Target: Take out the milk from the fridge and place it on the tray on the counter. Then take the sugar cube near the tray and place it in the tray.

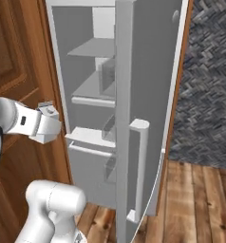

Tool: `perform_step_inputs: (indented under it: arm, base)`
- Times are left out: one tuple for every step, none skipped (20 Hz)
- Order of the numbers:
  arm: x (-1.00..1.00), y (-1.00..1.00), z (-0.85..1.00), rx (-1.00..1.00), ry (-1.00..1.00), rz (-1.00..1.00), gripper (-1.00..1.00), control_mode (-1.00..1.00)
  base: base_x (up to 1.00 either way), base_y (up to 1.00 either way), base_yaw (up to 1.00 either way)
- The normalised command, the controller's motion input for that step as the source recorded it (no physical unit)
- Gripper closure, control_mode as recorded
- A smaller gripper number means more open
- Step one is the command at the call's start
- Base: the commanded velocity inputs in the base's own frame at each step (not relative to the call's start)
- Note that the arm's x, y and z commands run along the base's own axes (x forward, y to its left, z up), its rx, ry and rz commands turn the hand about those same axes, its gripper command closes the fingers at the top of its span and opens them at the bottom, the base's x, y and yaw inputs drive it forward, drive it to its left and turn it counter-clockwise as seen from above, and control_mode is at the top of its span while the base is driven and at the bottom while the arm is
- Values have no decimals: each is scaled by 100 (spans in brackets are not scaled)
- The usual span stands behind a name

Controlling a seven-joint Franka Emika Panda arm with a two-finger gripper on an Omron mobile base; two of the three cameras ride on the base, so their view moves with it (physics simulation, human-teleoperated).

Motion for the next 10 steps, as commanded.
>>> perform_step_inputs:
  arm:
    - [0,0,0,0,0,0,100,100]
    - [0,0,0,0,0,0,100,100]
    - [0,0,0,0,0,0,100,100]
    - [0,0,0,0,0,0,100,100]
    - [0,0,0,0,0,0,100,100]
    - [0,0,0,0,0,0,100,100]
    - [0,0,0,0,0,0,100,100]
    - [0,0,0,0,0,0,100,100]
    - [0,0,0,0,0,0,100,100]
    - [0,0,0,0,0,0,100,100]
  base:
    - [-100,-29,14]
    - [-100,-39,15]
    - [-100,-44,15]
    - [-100,-34,13]
    - [-100,-36,13]
    - [-100,-35,12]
    - [-100,-39,10]
    - [-100,-45,9]
    - [-100,-49,7]
    - [-100,-53,2]
